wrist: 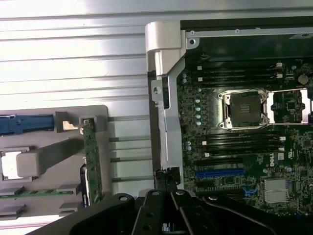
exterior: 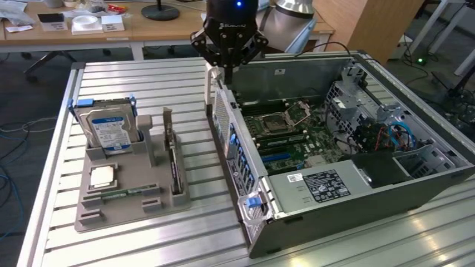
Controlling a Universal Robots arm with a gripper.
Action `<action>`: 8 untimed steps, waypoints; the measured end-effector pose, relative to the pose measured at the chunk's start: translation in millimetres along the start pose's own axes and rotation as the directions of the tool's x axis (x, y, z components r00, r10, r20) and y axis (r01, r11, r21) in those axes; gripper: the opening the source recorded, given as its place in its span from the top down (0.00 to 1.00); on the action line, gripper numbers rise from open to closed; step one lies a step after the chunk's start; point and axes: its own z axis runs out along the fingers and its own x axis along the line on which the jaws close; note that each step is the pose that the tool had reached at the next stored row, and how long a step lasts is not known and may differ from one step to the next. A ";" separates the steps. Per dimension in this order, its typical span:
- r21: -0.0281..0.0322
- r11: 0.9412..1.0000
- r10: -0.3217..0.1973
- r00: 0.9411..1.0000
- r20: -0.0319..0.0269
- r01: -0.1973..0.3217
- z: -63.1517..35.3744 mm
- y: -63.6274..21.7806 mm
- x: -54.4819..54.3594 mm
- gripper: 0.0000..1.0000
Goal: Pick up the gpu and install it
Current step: 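Reach for the gpu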
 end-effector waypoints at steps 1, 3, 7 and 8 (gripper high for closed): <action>0.000 1.000 0.000 1.000 0.000 0.000 0.1 -0.2 2.2 0.89; 0.000 1.000 0.000 1.000 0.000 0.000 0.1 -0.5 6.3 0.89; 0.000 1.000 0.000 1.000 0.000 0.000 0.3 -1.3 18.1 0.89; 0.000 1.000 0.000 1.000 0.000 0.000 0.4 -1.6 21.4 0.89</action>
